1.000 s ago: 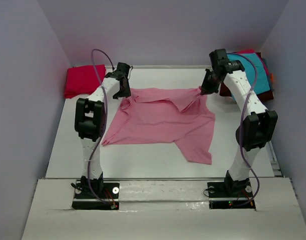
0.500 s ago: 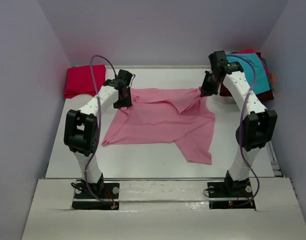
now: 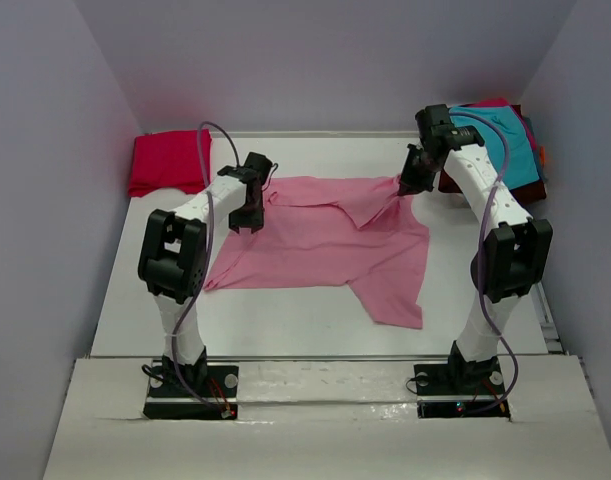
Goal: Fold and stack the t-shirts
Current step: Flatten the tshirt out
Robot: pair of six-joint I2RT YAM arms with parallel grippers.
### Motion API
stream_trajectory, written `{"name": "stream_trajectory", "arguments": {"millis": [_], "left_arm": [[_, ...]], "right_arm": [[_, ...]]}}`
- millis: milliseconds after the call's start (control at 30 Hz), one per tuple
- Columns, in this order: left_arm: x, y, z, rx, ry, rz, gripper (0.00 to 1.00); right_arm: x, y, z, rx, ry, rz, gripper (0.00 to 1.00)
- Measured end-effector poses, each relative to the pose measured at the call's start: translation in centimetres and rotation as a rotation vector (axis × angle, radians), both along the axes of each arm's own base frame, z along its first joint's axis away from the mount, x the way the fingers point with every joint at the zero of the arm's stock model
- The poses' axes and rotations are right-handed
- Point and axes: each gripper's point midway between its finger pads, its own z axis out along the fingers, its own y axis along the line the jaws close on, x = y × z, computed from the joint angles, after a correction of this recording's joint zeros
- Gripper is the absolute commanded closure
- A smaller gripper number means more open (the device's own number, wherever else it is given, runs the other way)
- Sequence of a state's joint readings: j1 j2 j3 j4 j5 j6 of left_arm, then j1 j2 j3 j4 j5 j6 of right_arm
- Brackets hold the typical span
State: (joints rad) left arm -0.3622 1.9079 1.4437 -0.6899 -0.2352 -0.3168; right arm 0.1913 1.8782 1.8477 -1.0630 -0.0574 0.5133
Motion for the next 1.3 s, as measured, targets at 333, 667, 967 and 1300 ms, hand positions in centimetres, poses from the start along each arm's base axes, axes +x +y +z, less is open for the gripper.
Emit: {"name": "stream_trajectory", "arguments": {"millis": [333,667,967,1300], "left_arm": [[3.7,-1.1,0.0,0.007,-0.029,-0.009,0.51],[4.6,-1.3,-1.9,0.027,0.002,-0.016,0.51],[5.0,-1.1,-2.3,0.048,0.008,-0.013,0.51],[6.4,-1.2,-1.8,0.065,-0.022,-0.007,0.51]], "right_arm": [[0.0,0.1,0.0,0.003,-0.001,0.001,0.93],[0.0,0.1,0.0,0.003,-0.001,0.002,0.93],[0.0,0.1,0.0,0.004,-0.002,0.002,0.93],[0.0,0.1,0.0,0.004,-0.002,0.003,0.93]]}}
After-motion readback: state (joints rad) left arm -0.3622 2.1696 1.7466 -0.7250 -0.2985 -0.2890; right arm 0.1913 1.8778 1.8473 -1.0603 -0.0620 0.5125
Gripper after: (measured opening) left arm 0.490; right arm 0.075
